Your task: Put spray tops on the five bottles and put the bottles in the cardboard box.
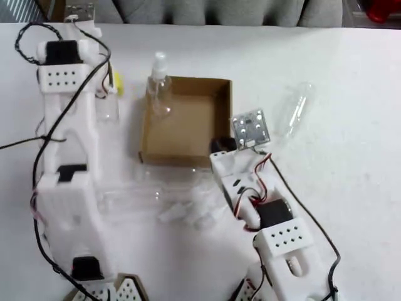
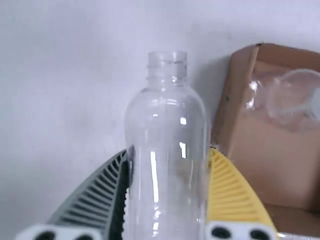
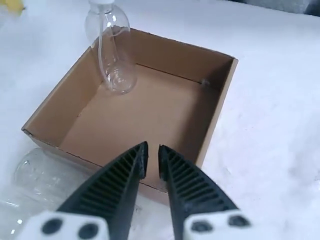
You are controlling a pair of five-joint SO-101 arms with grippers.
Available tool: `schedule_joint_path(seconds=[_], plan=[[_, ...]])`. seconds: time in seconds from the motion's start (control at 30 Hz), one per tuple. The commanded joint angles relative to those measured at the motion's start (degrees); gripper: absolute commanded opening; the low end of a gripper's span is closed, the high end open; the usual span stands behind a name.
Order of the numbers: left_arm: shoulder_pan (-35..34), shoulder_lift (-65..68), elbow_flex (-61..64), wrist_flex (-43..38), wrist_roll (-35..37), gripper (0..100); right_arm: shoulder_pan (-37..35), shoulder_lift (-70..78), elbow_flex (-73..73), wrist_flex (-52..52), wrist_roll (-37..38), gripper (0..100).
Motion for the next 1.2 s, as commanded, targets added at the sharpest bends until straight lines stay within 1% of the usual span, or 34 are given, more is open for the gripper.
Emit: schedule_joint_path(seconds=[0.0,0.07,0.1,0.2,0.27,0.33,0.43,0.5,0.57,0.63,0.73,0.83,0.93,0.97,1.1,1.17], plan=[[3.0,-22.9,19.9,0.4,-3.2,2,1.6,-1.0,-8.8,7.9,5.8,1.6],[4.6,-29.7,29.1,-0.5,-7.2,2,1.4,-1.0,-12.7,14.3,9.1,1.6],[4.9,-32.9,34.0,-1.7,-8.0,2,1.2,-1.0,-14.6,17.3,10.6,1.6],[4.9,-42.5,48.7,-7.1,-8.4,2,1.2,-1.0,-19.6,27.0,15.1,1.7],[4.9,-48.4,59.0,-12.5,-8.4,2,0.6,-0.9,-21.7,32.6,19.3,1.8],[5.1,-53.8,69.0,-18.9,-8.1,2,-2.0,-0.9,-22.9,38.1,24.1,1.8],[4.9,-60.7,80.3,-27.6,-8.0,2,-8.4,-0.9,-23.4,46.7,31.8,1.8],[4.9,-63.3,84.0,-30.7,-8.0,2,-13.1,-0.9,-23.3,51.6,35.2,1.8],[4.4,-63.6,84.2,-31.4,-8.0,2,-17.7,-0.8,-23.0,54.4,36.2,1.9],[2.8,-63.0,83.0,-31.6,-8.0,2,-21.7,-0.8,-21.5,54.5,36.6,1.9],[-0.8,-60.4,80.8,-31.7,-8.0,2,-27.4,-0.8,-17.5,51.1,36.8,1.9],[-3.1,-56.2,78.9,-32.0,-8.4,2,-31.1,-0.4,-11.3,45.1,41.5,1.9],[-4.9,-52.5,78.1,-34.5,-8.3,2,-31.2,-0.4,-5.7,36.7,45.2,2.6],[-5.4,-51.7,78.1,-35.3,-8.3,2,-31.2,-0.3,-4.7,34.6,45.9,4.3],[-6.1,-50.9,78.1,-36.8,-8.2,2,-31.3,-0.3,-4.3,32.0,47.2,14.1],[-6.1,-51.0,78.1,-36.9,-8.1,2,-31.3,-0.2,-4.3,31.2,47.3,13.8]])
